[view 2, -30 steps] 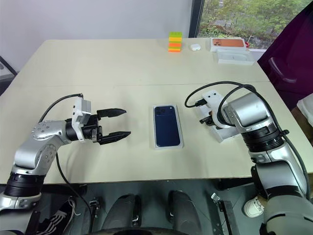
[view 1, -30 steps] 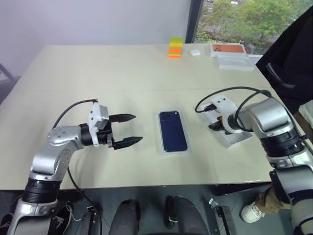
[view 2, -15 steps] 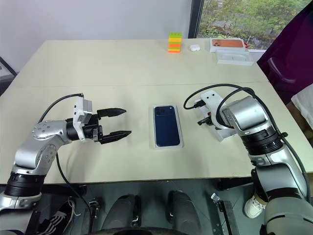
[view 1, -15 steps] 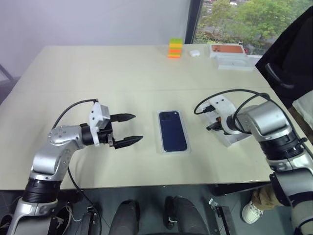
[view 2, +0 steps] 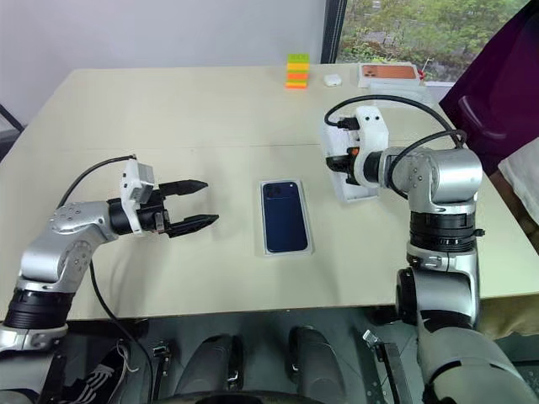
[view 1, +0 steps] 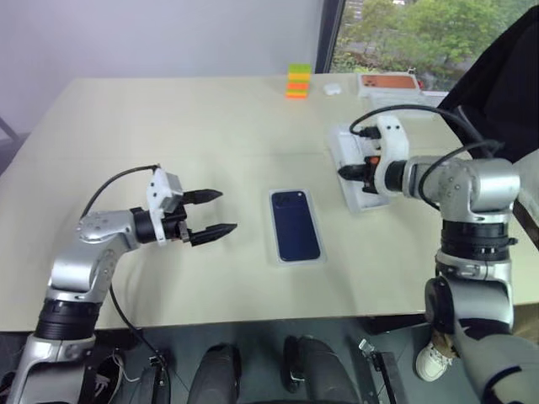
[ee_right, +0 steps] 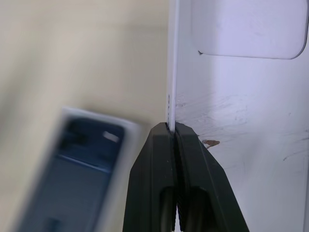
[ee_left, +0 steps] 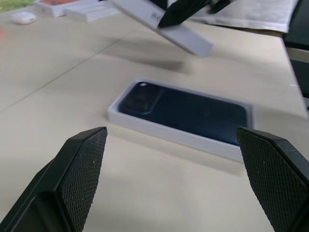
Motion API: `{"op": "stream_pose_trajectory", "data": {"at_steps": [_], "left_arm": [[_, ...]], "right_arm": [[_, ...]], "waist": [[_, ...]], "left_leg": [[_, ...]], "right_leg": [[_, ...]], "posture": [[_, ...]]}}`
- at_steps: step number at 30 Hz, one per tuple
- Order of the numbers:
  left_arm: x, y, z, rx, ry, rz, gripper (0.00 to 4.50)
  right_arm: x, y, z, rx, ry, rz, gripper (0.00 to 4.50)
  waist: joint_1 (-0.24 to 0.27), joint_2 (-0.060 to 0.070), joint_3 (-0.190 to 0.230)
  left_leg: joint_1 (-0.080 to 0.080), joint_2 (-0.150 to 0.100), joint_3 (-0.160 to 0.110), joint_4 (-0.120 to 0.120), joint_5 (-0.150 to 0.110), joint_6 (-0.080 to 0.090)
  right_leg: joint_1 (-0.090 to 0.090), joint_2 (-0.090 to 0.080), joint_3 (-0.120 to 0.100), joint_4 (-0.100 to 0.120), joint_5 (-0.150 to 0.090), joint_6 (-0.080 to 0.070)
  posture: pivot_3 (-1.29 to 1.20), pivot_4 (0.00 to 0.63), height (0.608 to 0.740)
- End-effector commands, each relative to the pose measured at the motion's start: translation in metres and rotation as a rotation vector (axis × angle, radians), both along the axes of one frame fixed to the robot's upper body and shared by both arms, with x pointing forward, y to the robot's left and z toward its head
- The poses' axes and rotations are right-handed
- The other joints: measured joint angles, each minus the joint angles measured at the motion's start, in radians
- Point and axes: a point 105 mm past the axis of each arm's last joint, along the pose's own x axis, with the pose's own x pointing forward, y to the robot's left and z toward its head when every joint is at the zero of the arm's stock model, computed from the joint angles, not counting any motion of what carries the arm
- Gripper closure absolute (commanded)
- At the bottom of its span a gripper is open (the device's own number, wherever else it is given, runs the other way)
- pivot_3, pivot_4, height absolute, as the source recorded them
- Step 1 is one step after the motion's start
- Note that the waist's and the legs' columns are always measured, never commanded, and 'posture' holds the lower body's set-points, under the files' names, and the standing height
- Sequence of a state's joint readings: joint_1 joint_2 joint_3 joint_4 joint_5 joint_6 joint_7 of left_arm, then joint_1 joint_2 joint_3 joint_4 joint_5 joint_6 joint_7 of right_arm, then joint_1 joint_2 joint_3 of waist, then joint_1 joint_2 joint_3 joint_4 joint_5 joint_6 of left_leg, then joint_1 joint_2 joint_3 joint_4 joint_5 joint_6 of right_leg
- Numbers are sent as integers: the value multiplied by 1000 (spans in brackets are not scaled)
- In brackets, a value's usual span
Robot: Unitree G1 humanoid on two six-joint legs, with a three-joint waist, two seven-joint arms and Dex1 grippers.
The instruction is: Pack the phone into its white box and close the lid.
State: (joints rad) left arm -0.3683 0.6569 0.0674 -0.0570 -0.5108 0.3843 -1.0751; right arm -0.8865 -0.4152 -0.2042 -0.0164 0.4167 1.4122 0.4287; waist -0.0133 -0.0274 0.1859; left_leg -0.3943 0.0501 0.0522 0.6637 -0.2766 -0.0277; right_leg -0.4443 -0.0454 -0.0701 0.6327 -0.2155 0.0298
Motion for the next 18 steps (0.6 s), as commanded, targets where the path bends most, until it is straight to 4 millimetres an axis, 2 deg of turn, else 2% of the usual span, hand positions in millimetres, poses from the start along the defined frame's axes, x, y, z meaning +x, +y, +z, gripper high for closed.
{"op": "stream_pose_trajectory", "data": {"at_steps": [1, 3, 5, 10, 12, 15, 18], "left_arm": [[2, 9, 23, -36, -64, 34, 0], [1, 13, 31, -58, -79, 39, 0], [-2, 17, 37, -72, -93, 45, 0], [-7, 30, 44, -60, -100, 82, 0], [-10, 33, 45, -55, -97, 85, 0], [-17, 38, 49, -63, -78, 89, 0], [-18, 41, 48, -62, -74, 100, 0]], "right_arm": [[-8, 19, 39, 247, -48, 101, 4479], [-14, 34, 54, 445, -23, 182, 4479], [-20, 46, 59, 605, 5, 263, 4479], [-35, 76, 53, 851, 91, 415, 4479], [-40, 84, 44, 876, 123, 424, 4479], [-59, 110, 22, 961, 235, 505, 4479], [-70, 122, 12, 994, 297, 540, 4479]], "waist": [[-2, 1, 0], [-3, 1, 1], [-1, 1, 1], [0, 2, 1], [-1, 2, 1], [-3, 2, 1], [-3, 5, 3]], "left_leg": [[0, 0, 0, 0, 0, 0], [0, 0, 0, 0, 0, 0], [1, 1, 0, 0, 0, 0], [1, 1, -1, -1, 0, 0], [1, 1, 0, -1, 0, 0], [1, 1, -1, -1, 0, 0], [-1, 1, -1, 0, 0, 0]], "right_leg": [[0, 0, 0, 0, 0, 0], [0, 0, 0, 1, 0, 0], [0, 0, 0, 2, 0, 0], [0, 0, -1, 1, 0, 0], [0, -1, 0, 1, 0, 0], [0, -2, 1, 0, 0, 0], [-1, -1, 1, 1, 0, 0]], "posture": [[0, 150, 740], [0, 150, 740], [0, 150, 740], [0, 150, 740], [0, 150, 740], [0, 150, 740], [0, 150, 740]]}}
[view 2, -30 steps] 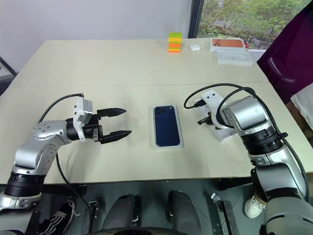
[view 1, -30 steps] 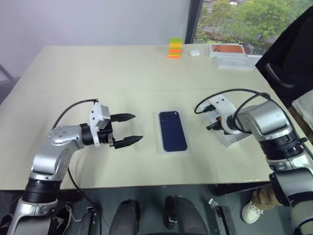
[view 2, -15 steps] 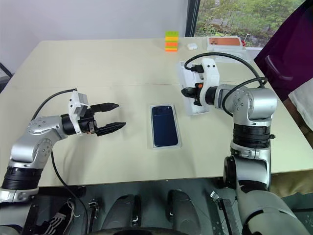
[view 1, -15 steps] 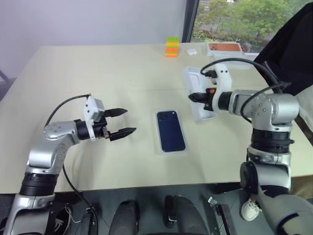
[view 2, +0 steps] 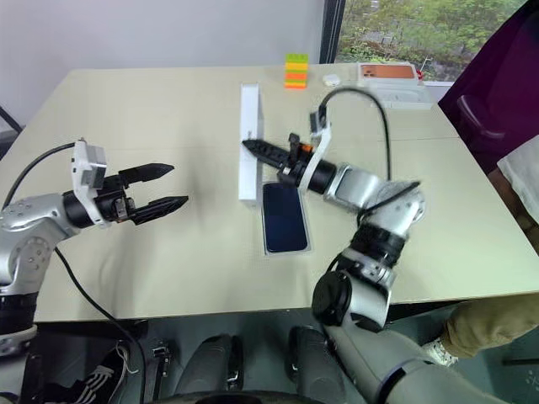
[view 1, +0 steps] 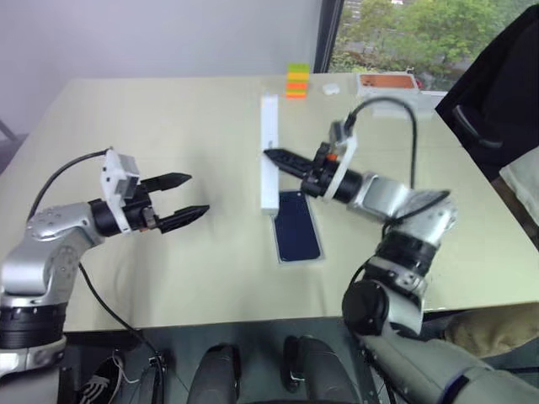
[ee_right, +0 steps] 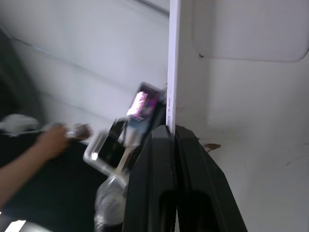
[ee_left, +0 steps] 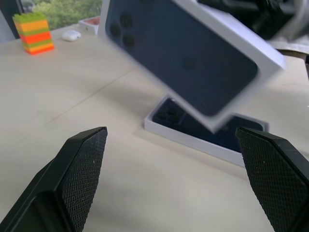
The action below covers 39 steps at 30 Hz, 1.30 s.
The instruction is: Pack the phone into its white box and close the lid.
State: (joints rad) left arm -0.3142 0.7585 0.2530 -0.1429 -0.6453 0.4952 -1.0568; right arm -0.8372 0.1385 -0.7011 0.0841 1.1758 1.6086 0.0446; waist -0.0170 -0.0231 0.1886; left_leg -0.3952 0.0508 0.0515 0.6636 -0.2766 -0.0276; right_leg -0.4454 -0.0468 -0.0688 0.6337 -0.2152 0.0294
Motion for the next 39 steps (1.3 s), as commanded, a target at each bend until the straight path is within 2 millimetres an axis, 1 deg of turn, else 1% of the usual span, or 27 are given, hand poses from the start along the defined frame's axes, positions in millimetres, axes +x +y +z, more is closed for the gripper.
{"op": "stream_pose_trajectory", "data": {"at_steps": [1, 5, 9, 11, 16, 19, 24, 26, 27, 29, 33, 39], "left_arm": [[-6, 3, 12, -3, -44, 6, 0], [-7, 1, 10, -5, -34, 9, 0], [-9, -5, 5, -12, -11, -6, 0], [-7, -7, 3, -12, -12, 0, 0], [-9, -19, -12, -2, 25, -23, 0], [-10, -25, -23, -16, 56, -36, 831], [-10, -31, -30, -28, 78, -46, 3241], [-7, -36, -37, -17, 78, -43, 4309], [-5, -39, -40, -16, 78, -42, 4449], [-3, -46, -45, -18, 78, -42, 4449], [4, -57, -51, -36, 76, -37, 4449], [9, -62, -52, -41, 66, -38, 4449]], "right_arm": [[-18, 15, 6, 78, -9, 83, 4479], [-26, 19, -12, 53, 51, 100, 4479], [-35, 22, -19, 53, 79, 113, 4479], [-38, 24, -27, 33, 106, 113, 4479], [-35, 23, -35, 21, 166, 77, 4479], [-31, 22, -38, 7, 189, 55, 4500], [-25, 22, -38, -3, 200, 37, 4500], [-26, 21, -42, -15, 204, 37, 4500], [-26, 20, -44, -21, 208, 38, 4500], [-26, 19, -48, -41, 210, 32, 4500], [-21, 17, -49, -64, 200, 19, 4500], [-10, 13, -48, -76, 189, -22, 4500]], "waist": [[1, 1, 0], [0, 0, 0], [-2, 1, 0], [-5, 1, 0], [-3, 1, 0], [-1, 1, 0], [-2, 1, 0], [-1, 1, 0], [0, 1, 0], [2, 1, 0], [2, 1, 0], [0, 1, 0]], "left_leg": [[0, 0, 0, 0, 0, 0], [2, 0, 0, 0, 0, 0], [1, 0, 0, -1, 0, 0], [1, 0, 0, -1, 0, 0], [2, 0, 0, -1, 0, 0], [2, 0, 0, -1, 0, 0], [2, 0, 0, -1, 0, 0], [2, 0, 0, -1, 0, 0], [2, 0, 0, -1, 0, 0], [2, 0, 0, -1, 0, 0], [1, 0, 0, -1, 0, 0], [1, 0, 0, -1, 0, 1]], "right_leg": [[0, 0, 0, 0, 0, 0], [2, 0, 0, 0, 0, 0], [1, 1, 1, -1, 0, 0], [1, 1, 1, -1, 0, 0], [1, 2, 1, -1, 0, 0], [1, 1, 1, -1, 0, 1], [1, 2, 1, -2, 0, 1], [1, 2, 1, -2, 0, 1], [1, 2, 1, -2, 0, 1], [1, 2, 1, -2, 0, 1], [1, 2, 1, -2, 0, 1], [1, 2, 1, -2, 0, 1]], "posture": [[0, 150, 740], [0, 150, 740], [0, 150, 740], [0, 150, 740], [0, 150, 740], [0, 150, 740], [0, 150, 740], [0, 150, 740], [0, 150, 740], [0, 150, 740], [0, 150, 740], [0, 150, 740]]}}
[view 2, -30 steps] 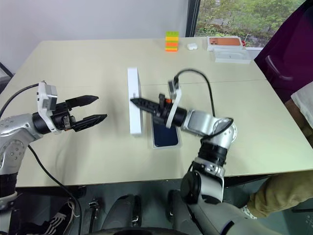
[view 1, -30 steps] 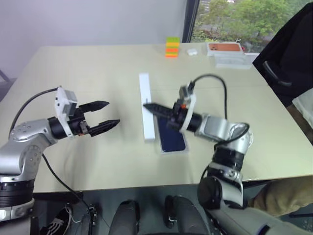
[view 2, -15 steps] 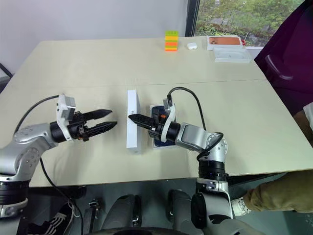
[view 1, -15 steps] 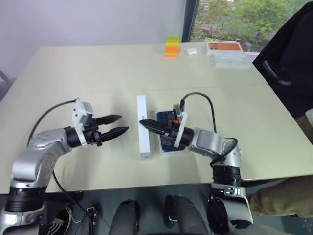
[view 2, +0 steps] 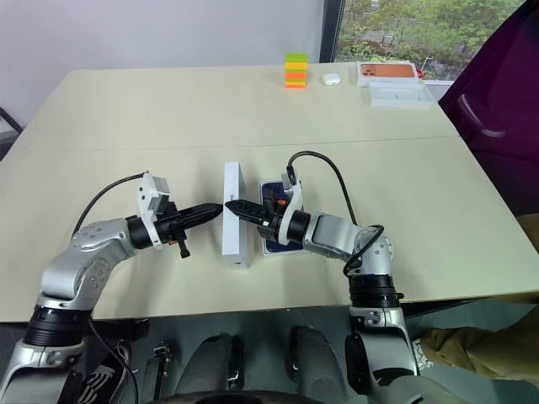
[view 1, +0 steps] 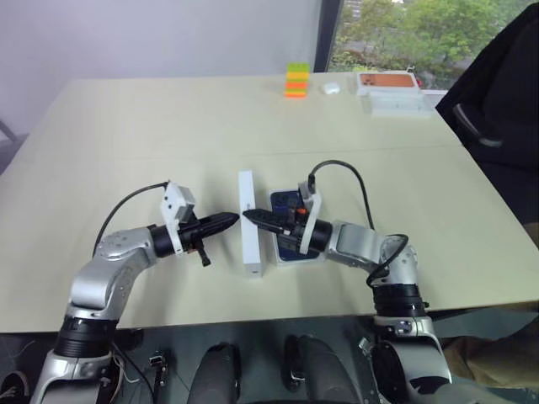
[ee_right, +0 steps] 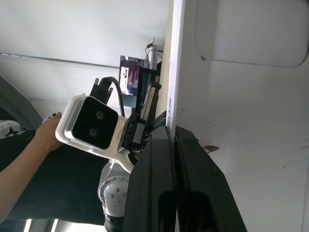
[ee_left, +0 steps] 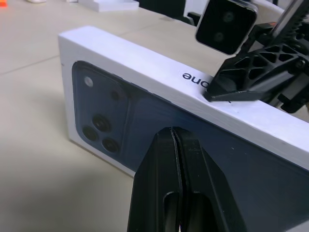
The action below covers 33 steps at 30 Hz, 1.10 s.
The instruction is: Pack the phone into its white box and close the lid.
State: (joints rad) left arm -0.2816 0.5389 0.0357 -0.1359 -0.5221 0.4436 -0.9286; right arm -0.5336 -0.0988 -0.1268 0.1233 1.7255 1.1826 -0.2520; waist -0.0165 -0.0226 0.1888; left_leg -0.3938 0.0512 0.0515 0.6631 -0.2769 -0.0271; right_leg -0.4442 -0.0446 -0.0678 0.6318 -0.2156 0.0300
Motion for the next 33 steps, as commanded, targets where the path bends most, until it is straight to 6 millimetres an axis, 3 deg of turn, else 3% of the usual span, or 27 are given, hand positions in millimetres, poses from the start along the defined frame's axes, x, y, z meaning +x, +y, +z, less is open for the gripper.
{"op": "stream_pose_trajectory", "data": {"at_steps": [1, 8, 12, 17, 22, 25, 33], "left_arm": [[2, -2, 8, 6, -55, -5, 4449], [4, -8, 1, 5, -41, -11, 4449], [4, -15, -6, -7, -28, -13, 4500], [3, -23, -13, -13, -17, -30, 4500], [8, -35, -14, -30, -20, -43, 4500], [14, -53, -15, -61, -19, -61, 4500], [18, -74, -16, -93, -21, -94, 4500]], "right_arm": [[8, -3, 10, 8, -45, -24, 4500], [19, -13, 5, -17, -41, -57, 4500], [25, -22, 3, -64, -65, -83, 3064], [37, -47, 16, -194, -207, -131, 602], [48, -79, 37, -313, -368, -167, 602], [55, -107, 56, -389, -471, -212, 602], [55, -138, 37, -679, -623, -189, 602]], "waist": [[0, 0, 0], [2, 0, 0], [5, 0, 0], [4, 0, 0], [6, 0, 0], [8, 1, 0], [4, 0, 0]], "left_leg": [[0, 0, 0, 0, 0, 0], [0, 0, 0, 0, 0, 0], [0, 0, 0, 0, 0, 0], [-1, -1, 1, 0, 0, 0], [-1, -1, 1, 0, 0, 1], [-2, -1, 1, 0, 0, 1], [-2, -1, 1, 0, -2, 3]], "right_leg": [[0, 0, 0, 0, 0, 0], [0, 0, 0, 0, 0, 0], [0, -1, 0, 0, 0, 0], [0, -1, 0, -1, 0, 0], [0, 0, 0, -1, -1, 2], [0, 0, -1, -1, -2, 3], [0, 0, -1, -2, -2, 3]], "posture": [[0, 150, 740], [0, 150, 740], [0, 150, 740], [0, 150, 740], [0, 150, 740], [0, 150, 740], [0, 150, 740]]}}
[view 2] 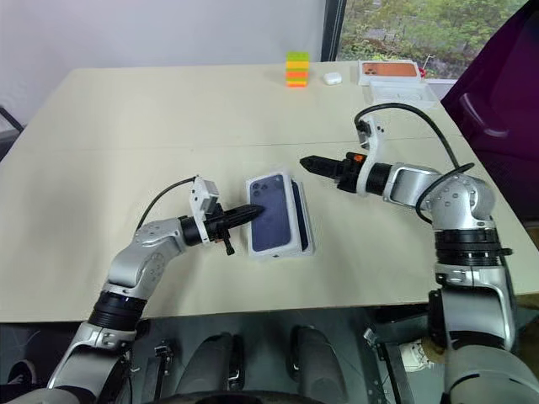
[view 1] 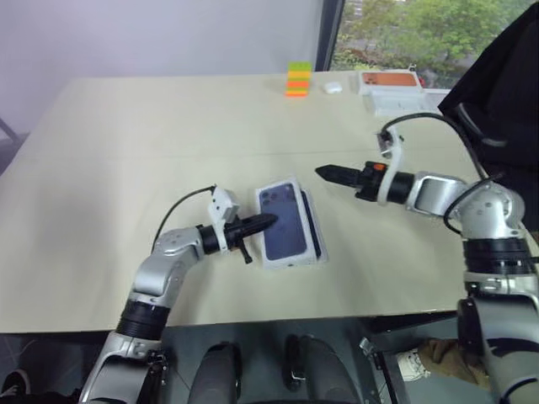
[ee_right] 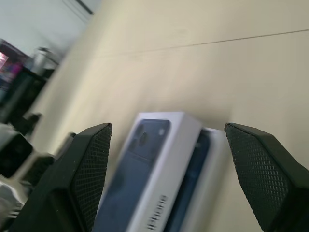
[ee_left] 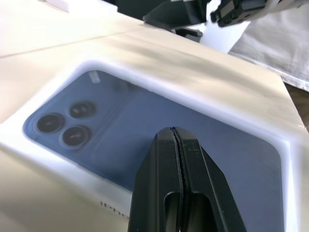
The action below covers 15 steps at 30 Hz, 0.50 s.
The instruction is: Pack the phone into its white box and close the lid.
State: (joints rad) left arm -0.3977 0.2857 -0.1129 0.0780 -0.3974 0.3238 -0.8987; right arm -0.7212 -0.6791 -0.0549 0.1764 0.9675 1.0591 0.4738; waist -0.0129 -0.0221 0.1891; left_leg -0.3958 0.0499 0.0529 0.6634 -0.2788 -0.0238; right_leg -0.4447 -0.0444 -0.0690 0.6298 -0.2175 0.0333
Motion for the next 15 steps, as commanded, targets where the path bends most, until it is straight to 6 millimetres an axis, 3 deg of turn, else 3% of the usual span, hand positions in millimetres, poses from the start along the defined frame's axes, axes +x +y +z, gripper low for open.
{"op": "stream_pose_trajectory", "data": {"at_steps": [1, 4, 7, 11, 15], "left_arm": [[0, -5, 9, -3, -55, -8, 4500], [4, 1, 14, -2, -72, 21, 4500], [6, 18, 33, -18, -93, 48, 4500], [2, 38, 39, 28, -90, 67, 4500], [-4, 58, 8, 178, 44, 56, 4500]], "right_arm": [[-5, 2, -1, -109, -89, 50, 602], [-8, 4, -14, -258, -151, 98, 602], [-10, 10, -15, -260, -196, 124, 602], [-9, 12, -12, -283, -254, 123, 2302], [-12, 15, -19, -372, -301, 164, 4363]], "waist": [[1, 0, 0], [1, 0, 0], [0, 0, 0], [2, 0, 0], [2, 0, 0]], "left_leg": [[0, 0, 0, 0, 0, 0], [0, 0, 0, 0, 0, 0], [0, 0, 0, 0, 0, 0], [0, 0, -1, 1, 0, 0], [0, 0, -1, 0, 0, 0]], "right_leg": [[0, 0, 0, 0, 0, 0], [0, 1, 0, 0, 0, 0], [0, 0, 0, 0, -1, 1], [0, 0, 0, 1, -1, 1], [0, 0, -1, 1, -1, 1]], "posture": [[0, 150, 740], [0, 150, 740], [0, 150, 740], [0, 150, 740], [0, 150, 740]]}}
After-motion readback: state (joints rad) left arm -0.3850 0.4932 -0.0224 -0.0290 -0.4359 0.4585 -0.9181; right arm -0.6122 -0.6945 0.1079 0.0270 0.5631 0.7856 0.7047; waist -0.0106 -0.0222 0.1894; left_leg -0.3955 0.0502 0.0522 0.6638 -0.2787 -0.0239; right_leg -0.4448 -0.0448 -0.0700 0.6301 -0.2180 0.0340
